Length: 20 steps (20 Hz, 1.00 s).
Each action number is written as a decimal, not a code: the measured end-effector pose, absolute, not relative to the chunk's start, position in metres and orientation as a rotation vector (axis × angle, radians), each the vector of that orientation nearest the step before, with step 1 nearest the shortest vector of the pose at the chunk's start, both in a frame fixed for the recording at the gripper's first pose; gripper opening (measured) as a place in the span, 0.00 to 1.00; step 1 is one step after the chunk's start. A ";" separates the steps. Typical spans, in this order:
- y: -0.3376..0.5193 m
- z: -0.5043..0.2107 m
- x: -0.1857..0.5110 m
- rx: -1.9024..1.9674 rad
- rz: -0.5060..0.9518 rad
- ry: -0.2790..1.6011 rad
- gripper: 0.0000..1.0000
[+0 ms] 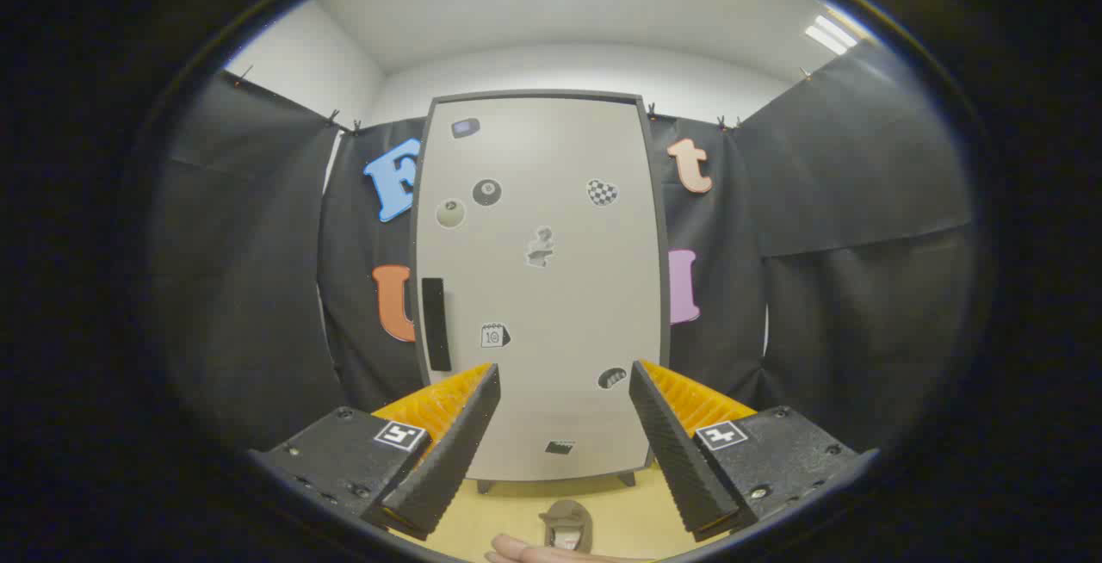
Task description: Open the shoe cabinet door, grab the shoes and put them into the shoe cabinet, then close the shoe cabinet door.
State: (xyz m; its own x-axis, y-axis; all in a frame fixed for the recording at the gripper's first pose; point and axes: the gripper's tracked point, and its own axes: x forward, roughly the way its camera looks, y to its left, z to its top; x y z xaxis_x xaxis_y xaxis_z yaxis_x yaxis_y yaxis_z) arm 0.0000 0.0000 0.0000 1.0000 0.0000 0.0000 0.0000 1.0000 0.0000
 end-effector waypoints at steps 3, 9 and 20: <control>0.004 0.001 0.000 0.004 0.015 -0.003 0.99; 0.013 -0.002 0.005 -0.034 0.028 0.018 0.99; 0.057 -0.004 0.061 -0.088 0.082 0.025 0.99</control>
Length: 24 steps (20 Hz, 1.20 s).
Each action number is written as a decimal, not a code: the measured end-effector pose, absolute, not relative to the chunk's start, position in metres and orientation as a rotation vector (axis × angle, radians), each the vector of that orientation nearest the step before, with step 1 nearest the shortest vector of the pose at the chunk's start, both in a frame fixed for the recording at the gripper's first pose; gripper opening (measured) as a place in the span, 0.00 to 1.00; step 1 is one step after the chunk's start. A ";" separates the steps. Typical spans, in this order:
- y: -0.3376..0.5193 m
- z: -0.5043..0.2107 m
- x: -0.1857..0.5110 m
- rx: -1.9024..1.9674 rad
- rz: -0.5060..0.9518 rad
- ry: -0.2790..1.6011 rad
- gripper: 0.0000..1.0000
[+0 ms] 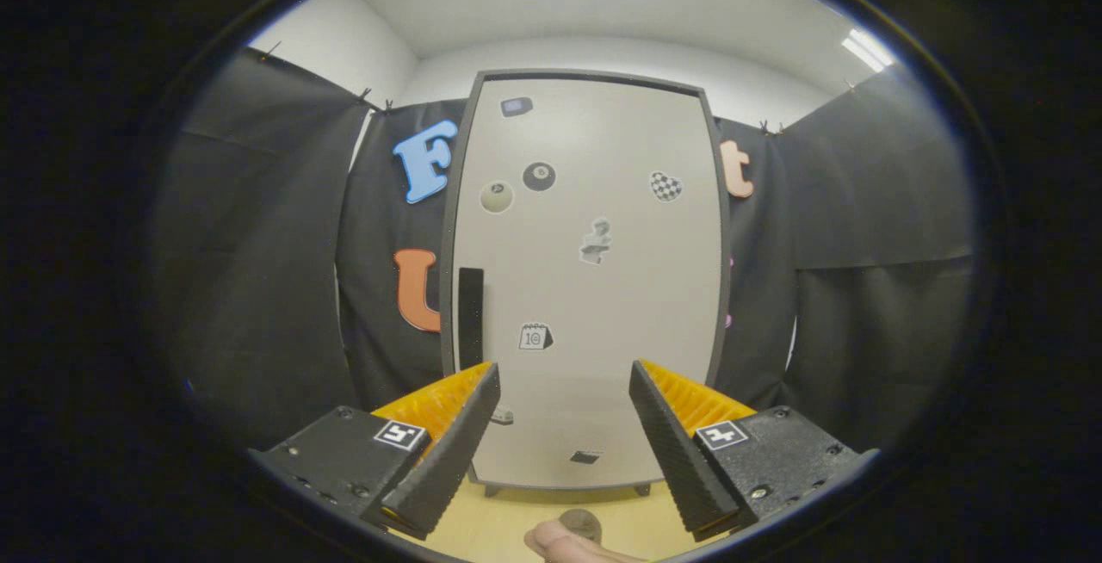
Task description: Open the shoe cabinet door, grab the shoes and put them into the shoe cabinet, then close the shoe cabinet door.
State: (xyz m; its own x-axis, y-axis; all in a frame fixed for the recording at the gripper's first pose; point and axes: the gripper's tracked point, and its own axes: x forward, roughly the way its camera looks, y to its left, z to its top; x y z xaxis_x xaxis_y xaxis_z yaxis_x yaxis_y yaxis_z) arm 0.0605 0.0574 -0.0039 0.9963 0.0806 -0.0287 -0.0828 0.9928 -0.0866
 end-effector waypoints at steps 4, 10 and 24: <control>0.101 -0.009 0.090 -0.095 0.179 0.036 0.99; 0.150 -0.013 0.135 -0.128 0.219 0.058 0.99; 0.152 -0.040 0.224 -0.027 0.126 0.176 0.95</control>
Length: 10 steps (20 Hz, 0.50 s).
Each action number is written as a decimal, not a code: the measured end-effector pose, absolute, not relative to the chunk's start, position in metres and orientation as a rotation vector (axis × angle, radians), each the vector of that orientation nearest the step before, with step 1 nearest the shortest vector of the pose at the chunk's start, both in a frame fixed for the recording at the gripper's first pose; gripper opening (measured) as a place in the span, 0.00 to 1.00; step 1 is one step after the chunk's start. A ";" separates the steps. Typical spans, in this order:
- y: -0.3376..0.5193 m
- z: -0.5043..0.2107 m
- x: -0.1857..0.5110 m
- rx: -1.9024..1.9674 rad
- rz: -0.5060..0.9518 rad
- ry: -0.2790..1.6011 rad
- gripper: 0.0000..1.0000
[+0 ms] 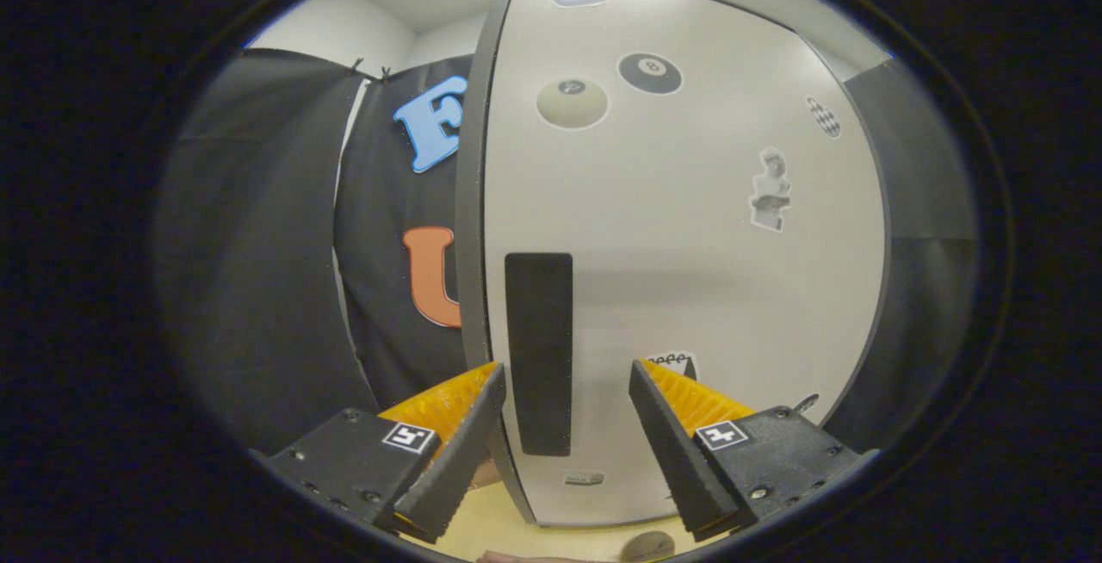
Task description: Open the shoe cabinet door, grab the shoes and put them into the shoe cabinet, then close the shoe cabinet door.
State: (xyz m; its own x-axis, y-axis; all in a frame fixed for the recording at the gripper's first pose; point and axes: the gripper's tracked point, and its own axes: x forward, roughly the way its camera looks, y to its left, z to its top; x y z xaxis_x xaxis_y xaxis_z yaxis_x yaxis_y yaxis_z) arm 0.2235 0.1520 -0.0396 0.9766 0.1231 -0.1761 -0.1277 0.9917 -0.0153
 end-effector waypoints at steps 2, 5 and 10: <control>0.151 -0.037 0.229 -0.003 0.119 0.154 0.95; 0.153 -0.041 0.229 -0.024 0.083 0.162 0.88; 0.160 -0.046 0.227 -0.017 0.080 0.194 0.60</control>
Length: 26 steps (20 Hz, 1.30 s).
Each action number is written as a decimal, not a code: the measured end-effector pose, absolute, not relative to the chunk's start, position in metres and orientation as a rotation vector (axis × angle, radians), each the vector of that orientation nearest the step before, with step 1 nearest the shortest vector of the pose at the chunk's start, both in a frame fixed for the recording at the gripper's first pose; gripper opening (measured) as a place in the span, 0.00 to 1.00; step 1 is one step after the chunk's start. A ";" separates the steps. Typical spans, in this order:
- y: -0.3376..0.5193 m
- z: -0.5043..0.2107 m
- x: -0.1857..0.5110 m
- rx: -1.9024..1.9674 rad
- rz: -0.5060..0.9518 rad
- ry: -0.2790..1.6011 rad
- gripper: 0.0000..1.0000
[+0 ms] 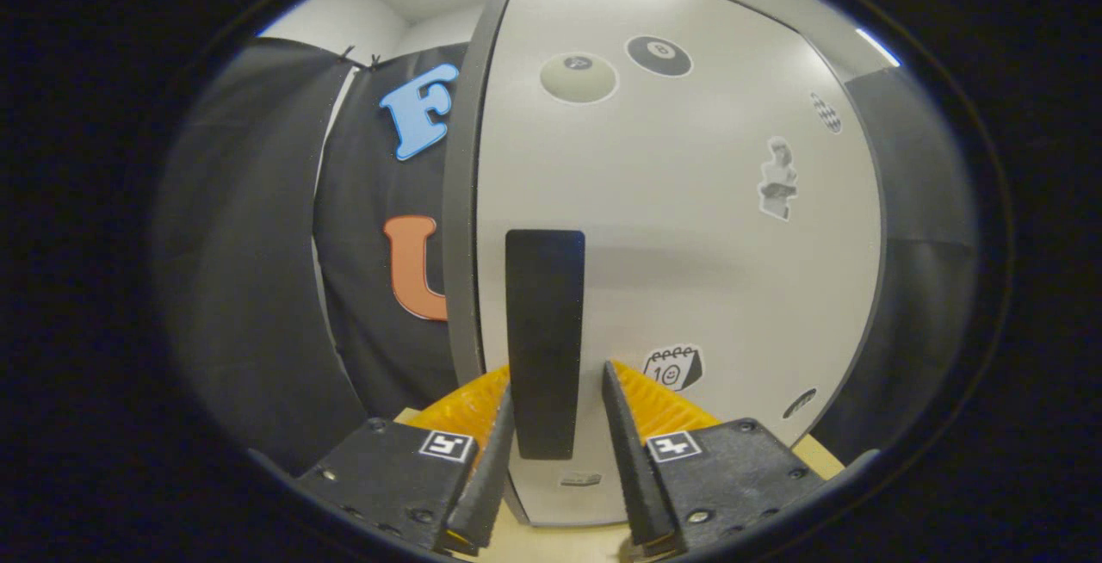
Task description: Open the shoe cabinet door, grab the shoes and put them into the shoe cabinet, then close the shoe cabinet door.
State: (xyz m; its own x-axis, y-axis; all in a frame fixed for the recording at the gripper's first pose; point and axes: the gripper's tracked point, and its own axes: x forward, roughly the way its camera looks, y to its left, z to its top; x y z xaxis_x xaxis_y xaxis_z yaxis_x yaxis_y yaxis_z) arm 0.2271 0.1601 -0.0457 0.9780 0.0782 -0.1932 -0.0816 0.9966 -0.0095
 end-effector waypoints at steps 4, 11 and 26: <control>0.163 -0.047 0.225 -0.004 0.108 0.218 0.32; 0.162 -0.048 0.212 0.000 0.151 0.240 0.27; 0.119 -0.037 0.135 0.044 0.466 0.245 0.23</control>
